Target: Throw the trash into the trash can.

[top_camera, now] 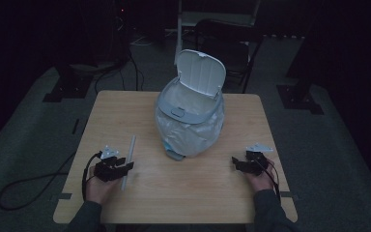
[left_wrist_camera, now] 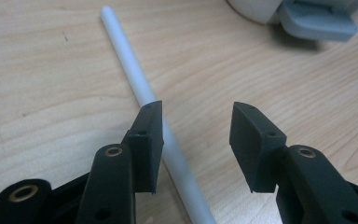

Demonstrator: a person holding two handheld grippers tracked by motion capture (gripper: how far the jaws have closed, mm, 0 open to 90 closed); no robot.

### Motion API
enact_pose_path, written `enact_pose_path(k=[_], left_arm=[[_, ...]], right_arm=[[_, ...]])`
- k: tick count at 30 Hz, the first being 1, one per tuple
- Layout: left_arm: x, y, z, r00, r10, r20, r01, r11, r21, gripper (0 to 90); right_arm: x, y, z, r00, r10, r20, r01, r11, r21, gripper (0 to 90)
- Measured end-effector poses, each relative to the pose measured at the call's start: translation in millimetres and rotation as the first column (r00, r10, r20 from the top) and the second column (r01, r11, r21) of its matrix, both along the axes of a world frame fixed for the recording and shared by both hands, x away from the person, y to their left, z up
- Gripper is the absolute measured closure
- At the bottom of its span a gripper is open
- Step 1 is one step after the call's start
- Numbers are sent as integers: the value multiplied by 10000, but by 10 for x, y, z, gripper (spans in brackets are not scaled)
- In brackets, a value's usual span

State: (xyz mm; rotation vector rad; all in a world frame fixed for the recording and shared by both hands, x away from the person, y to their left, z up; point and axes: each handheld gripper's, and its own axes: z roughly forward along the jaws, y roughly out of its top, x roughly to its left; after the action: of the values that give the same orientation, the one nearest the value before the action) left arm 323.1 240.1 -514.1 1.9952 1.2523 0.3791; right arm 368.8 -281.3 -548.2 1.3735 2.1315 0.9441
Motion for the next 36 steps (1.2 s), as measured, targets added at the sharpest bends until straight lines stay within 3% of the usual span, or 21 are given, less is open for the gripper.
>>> enact_pose_path(k=[12,19,36], left_arm=[[-74,1,-95,9987,310,-395,-284,9975,644,565],[-64,10,-121,9971,562,-515,-498,9918,1177,639],[-14,76,-148,9955,716,-615,-628,9888,1353,788]], right_arm=[[0,0,0,10000,3,0,-3,10000,-3,263],[0,0,0,10000,1,-1,-1,10000,-3,262],[0,0,0,10000,1,-1,-1,10000,0,263]])
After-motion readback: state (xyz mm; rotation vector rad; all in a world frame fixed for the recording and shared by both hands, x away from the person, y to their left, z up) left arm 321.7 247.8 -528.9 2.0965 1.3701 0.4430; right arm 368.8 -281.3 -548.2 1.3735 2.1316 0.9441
